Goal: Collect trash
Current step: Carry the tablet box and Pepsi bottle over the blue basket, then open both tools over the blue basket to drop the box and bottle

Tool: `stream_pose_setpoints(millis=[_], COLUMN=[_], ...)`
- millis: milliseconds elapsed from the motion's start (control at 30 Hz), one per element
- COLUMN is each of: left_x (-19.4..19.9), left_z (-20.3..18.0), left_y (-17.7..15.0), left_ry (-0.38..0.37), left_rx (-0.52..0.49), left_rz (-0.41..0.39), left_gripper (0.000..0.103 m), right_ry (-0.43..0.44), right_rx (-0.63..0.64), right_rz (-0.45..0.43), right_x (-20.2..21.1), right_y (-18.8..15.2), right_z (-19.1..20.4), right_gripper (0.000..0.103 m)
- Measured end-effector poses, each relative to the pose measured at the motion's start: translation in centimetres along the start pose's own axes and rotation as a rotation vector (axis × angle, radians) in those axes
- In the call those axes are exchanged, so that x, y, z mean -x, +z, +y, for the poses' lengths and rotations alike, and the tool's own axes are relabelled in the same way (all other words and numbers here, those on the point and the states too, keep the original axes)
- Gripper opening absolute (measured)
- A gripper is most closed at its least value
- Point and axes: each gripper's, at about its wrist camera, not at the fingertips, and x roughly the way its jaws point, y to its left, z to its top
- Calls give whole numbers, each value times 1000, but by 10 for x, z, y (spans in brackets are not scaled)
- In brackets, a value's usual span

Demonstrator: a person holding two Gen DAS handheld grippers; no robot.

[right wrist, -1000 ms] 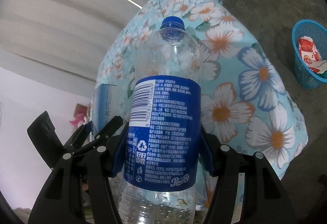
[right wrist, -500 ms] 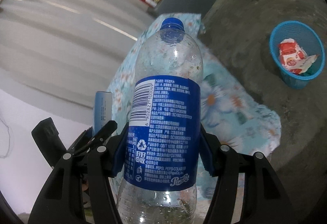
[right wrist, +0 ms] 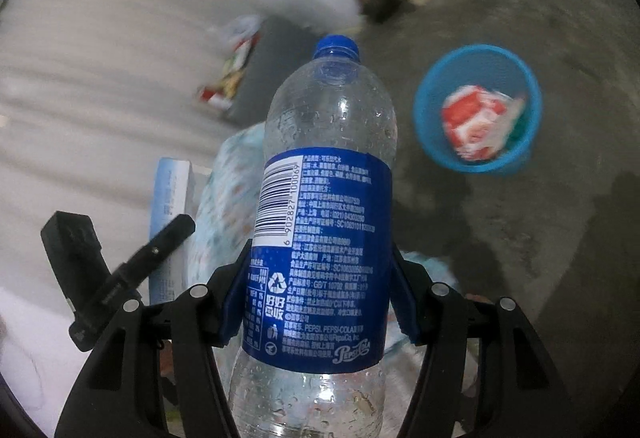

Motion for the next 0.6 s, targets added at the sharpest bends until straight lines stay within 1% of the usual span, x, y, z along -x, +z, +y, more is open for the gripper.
stream_pose_setpoints(millis=[67, 133, 300, 333, 367, 400, 433, 467, 533, 600], left_x=[-43, -82, -174, -190, -211, -223, -237, -246, -255, -253], left_z=[-11, -19, -35, -37, -39, -38, -37, -34, -32, -32], left_y=[21, 37, 71, 77, 84, 89, 93, 95, 95, 93], left_ry=[-41, -49, -47, -48, -54, -52, -36, -8, 19, -7], left_rx=[-16, -27, -75, -80, -81, -75, -62, -52, -39, -22], left_rz=[80, 144, 260, 269, 283, 290, 282, 270, 268, 257], left_gripper=[69, 69, 69, 70, 80, 85, 85, 85, 85, 85], right_ry=[-12, -29, -66, -67, -74, -81, -94, -141, -217, -196], right_rx=[-67, -120, -227, -245, -281, -314, -328, -346, -363, -355], right_rz=[-1, -1, 0, 2, 3, -5, -16, -25, -33, -39], right_x=[-8, -25, -64, -76, -90, -101, -109, -116, -122, -120], right_y=[15, 27, 67, 78, 89, 98, 103, 108, 108, 101], right_z=[-24, -43, -88, -97, -111, -125, -133, -145, -156, -155], right_gripper=[59, 59, 61, 61, 63, 71, 73, 73, 73, 73])
